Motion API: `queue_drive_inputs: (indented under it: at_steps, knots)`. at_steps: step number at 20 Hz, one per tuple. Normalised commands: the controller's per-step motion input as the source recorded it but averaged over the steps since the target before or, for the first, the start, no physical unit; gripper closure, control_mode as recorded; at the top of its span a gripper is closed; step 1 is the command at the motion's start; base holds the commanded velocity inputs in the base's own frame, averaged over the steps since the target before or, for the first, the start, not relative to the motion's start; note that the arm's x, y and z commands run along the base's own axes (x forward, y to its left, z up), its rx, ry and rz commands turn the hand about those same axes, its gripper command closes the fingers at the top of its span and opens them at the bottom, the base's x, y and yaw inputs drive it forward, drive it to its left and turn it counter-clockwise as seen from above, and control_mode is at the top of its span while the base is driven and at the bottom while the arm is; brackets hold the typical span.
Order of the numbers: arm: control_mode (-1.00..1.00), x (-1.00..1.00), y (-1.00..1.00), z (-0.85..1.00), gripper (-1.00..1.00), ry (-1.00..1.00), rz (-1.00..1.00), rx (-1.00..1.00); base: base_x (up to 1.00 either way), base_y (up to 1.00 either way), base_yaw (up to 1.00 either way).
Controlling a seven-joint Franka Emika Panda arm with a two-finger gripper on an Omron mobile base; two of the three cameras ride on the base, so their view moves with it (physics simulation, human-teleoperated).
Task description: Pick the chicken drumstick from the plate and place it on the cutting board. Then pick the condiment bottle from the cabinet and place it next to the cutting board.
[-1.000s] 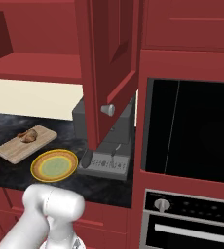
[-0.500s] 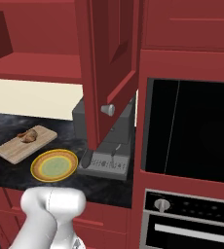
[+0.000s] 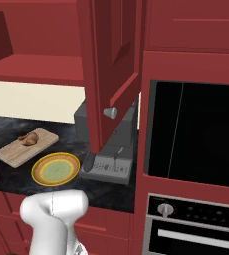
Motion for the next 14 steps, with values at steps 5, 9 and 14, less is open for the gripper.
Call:
queue_drive_inputs:
  at_steps: [5, 9, 14]
  knots:
    - [-1.00, -0.65, -0.10, 0.23, -1.00, -0.12, -0.06, -0.01, 0.00, 0.00, 0.00]
    - [-1.00, -0.68, -0.06, 0.27, -1.00, -0.14, -0.05, 0.00, 0.00, 0.00, 0.00]
    - [-1.00, -0.70, -0.03, 0.32, -1.00, -0.15, -0.05, 0.00, 0.00, 0.00, 0.00]
